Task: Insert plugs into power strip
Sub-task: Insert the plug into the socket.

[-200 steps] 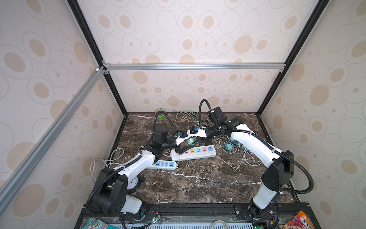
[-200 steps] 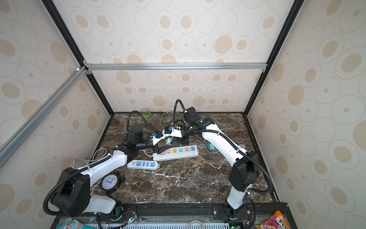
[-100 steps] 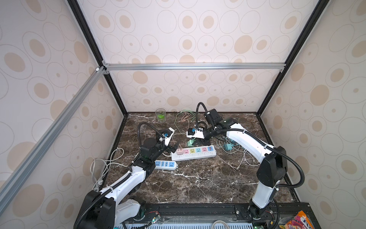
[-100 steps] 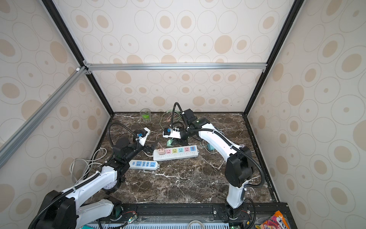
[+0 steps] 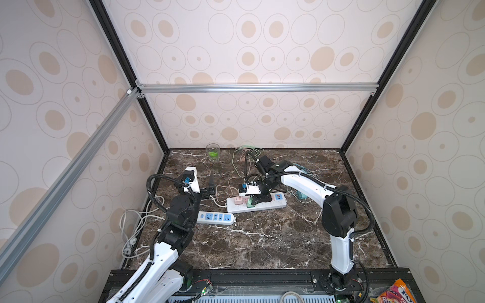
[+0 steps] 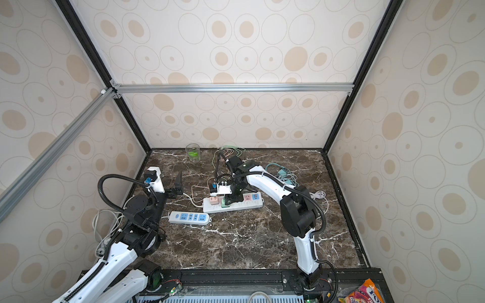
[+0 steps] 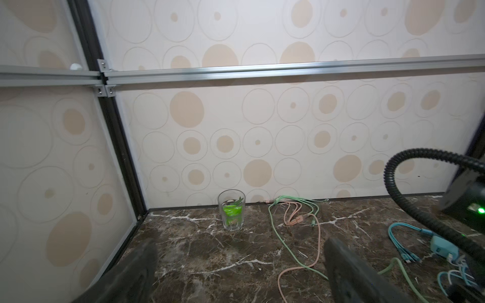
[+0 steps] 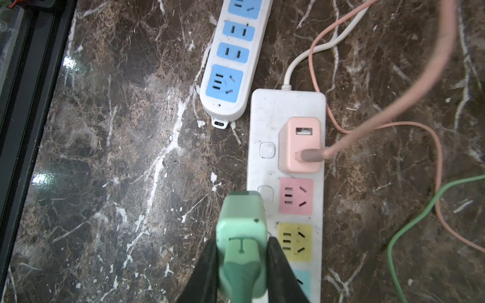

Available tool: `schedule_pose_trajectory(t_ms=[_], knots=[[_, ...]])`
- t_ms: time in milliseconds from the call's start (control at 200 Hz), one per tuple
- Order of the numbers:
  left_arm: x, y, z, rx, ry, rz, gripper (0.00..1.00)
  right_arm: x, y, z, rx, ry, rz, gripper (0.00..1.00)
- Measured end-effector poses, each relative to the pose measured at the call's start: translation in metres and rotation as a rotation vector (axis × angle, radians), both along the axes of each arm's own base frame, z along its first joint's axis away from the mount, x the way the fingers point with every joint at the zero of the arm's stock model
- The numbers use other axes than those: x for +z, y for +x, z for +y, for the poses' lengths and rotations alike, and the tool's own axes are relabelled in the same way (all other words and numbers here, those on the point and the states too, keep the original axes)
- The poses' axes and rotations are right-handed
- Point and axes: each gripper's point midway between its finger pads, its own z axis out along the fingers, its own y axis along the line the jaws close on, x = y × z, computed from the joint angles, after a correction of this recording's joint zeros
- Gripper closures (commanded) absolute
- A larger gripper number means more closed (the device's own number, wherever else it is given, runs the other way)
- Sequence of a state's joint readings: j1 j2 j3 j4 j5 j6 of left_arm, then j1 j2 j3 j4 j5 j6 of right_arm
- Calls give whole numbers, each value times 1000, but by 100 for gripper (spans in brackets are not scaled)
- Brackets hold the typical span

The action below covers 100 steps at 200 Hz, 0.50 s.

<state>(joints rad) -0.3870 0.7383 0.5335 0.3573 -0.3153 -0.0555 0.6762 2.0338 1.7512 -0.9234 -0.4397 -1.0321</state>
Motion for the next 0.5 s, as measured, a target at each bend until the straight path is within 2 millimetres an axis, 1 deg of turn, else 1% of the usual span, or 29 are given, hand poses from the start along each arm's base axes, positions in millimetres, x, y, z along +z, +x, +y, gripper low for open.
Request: schedule_pose_trajectory(t_ms=[90, 170, 295, 500], knots=[[-13, -1, 10, 58, -12, 51, 2, -11, 0, 1, 8, -35, -11, 100], [-21, -1, 17, 96, -22, 82, 1, -17, 7, 4, 9, -67, -38, 100], [-25, -2, 22, 125, -44, 96, 2, -13, 21, 12, 12, -71, -87, 100], [-25, -2, 26, 149, -58, 96, 2, -2, 31, 17, 28, -65, -134, 100]])
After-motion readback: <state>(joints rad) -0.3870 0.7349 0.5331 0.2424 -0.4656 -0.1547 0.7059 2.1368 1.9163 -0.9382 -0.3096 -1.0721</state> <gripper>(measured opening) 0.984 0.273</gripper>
